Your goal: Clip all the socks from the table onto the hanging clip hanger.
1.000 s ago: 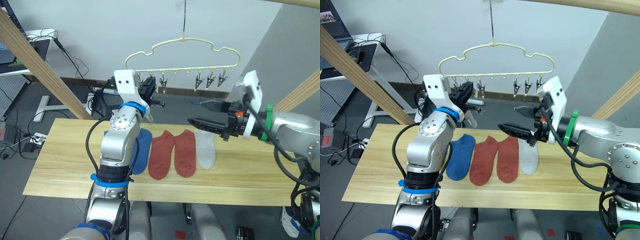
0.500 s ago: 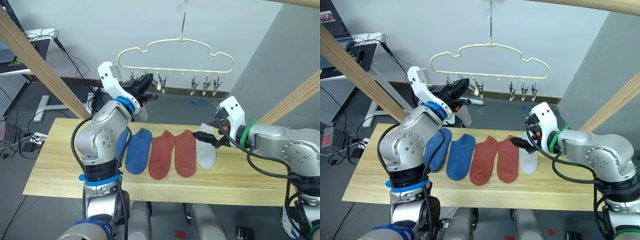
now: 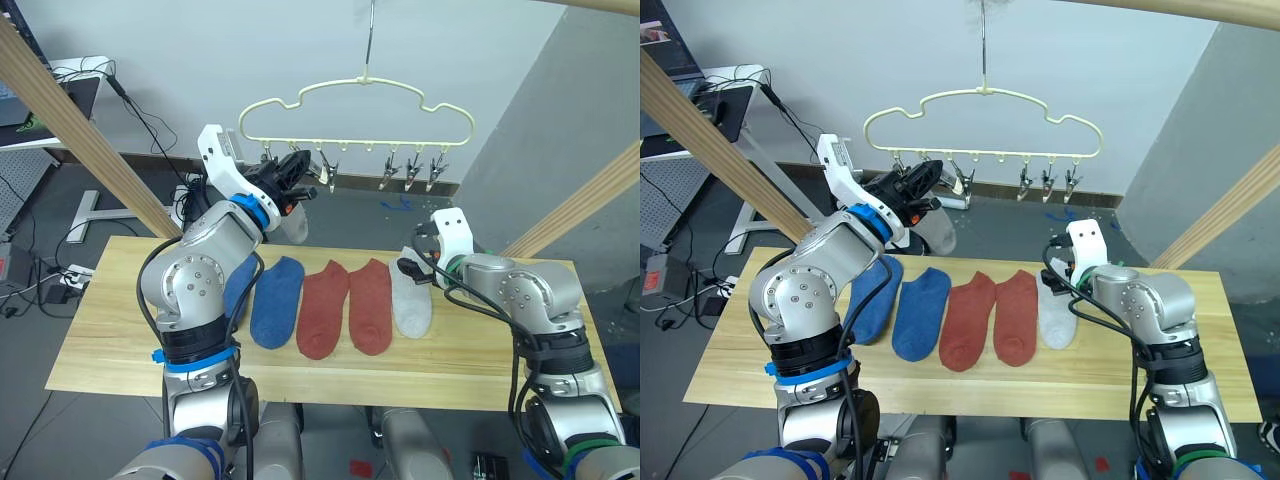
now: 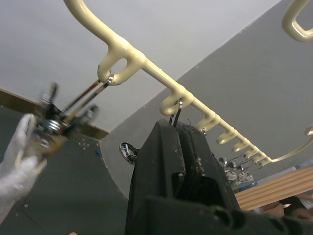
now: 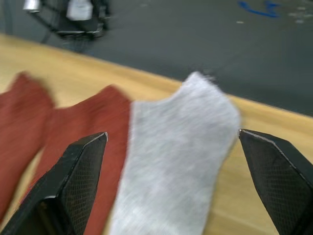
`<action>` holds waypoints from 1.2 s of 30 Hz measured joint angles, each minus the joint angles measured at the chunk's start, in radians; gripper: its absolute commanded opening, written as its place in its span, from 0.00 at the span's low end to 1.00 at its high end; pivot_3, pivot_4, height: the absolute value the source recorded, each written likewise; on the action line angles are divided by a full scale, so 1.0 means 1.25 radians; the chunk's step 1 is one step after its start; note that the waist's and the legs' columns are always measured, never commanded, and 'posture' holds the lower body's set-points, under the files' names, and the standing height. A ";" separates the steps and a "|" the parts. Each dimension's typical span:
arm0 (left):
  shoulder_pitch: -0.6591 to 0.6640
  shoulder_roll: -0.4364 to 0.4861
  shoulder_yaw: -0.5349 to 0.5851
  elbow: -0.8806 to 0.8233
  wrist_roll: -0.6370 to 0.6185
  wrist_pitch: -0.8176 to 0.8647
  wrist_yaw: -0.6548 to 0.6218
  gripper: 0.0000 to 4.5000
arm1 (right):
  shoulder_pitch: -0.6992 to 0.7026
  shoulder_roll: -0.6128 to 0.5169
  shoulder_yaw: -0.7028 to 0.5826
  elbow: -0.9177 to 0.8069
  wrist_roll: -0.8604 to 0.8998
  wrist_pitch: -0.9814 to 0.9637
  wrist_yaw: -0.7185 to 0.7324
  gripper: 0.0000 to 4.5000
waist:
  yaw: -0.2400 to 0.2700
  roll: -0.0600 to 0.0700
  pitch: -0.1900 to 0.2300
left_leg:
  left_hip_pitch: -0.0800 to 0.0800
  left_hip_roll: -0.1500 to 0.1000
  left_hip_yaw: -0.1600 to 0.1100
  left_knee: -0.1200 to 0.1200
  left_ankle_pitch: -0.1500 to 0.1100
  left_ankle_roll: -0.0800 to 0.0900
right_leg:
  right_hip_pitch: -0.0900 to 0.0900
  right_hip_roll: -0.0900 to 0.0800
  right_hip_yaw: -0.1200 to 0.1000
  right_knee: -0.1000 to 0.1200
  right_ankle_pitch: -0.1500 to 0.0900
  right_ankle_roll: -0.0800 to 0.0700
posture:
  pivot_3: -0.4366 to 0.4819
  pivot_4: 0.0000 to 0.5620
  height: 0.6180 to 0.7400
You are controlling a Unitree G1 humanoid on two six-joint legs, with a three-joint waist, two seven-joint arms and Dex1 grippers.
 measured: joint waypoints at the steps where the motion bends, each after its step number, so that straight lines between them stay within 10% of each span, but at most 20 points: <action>1: 0.000 0.001 0.000 -0.001 -0.001 0.000 0.001 0.01 | -0.003 0.010 0.000 0.016 -0.022 -0.009 -0.001 1.00 | 0.000 0.000 0.000 | 0.000 0.000 0.000 0.000 0.000 0.000 | 0.000 0.000 0.000 0.000 0.000 0.000 | 0.45 0.57 1.00; 25: 0.013 0.108 -0.033 -0.016 -0.070 0.038 0.005 0.01 | -0.022 0.128 -0.027 0.133 -0.229 -0.083 0.035 1.00 | 0.001 0.000 0.000 | 0.000 0.000 0.000 -0.001 0.000 0.000 | 0.000 0.000 0.000 -0.001 0.001 -0.001 | 0.47 0.56 1.00; 34: 0.066 0.168 -0.172 -0.052 0.051 -0.042 -0.067 0.56 | -0.022 0.136 -0.037 0.133 -0.243 -0.081 0.052 1.00 | 0.000 0.000 0.000 | 0.000 0.000 0.000 -0.001 0.000 0.000 | 0.000 0.000 0.000 -0.001 0.001 -0.001 | 0.47 0.56 1.00; 36: 0.070 0.170 -0.186 -0.065 0.067 -0.059 -0.077 0.56 | -0.022 0.137 -0.038 0.132 -0.250 -0.078 0.053 1.00 | 0.000 0.000 0.000 | 0.000 0.000 0.000 -0.001 0.000 0.000 | 0.000 0.000 0.000 -0.002 0.001 -0.001 | 0.47 0.55 1.00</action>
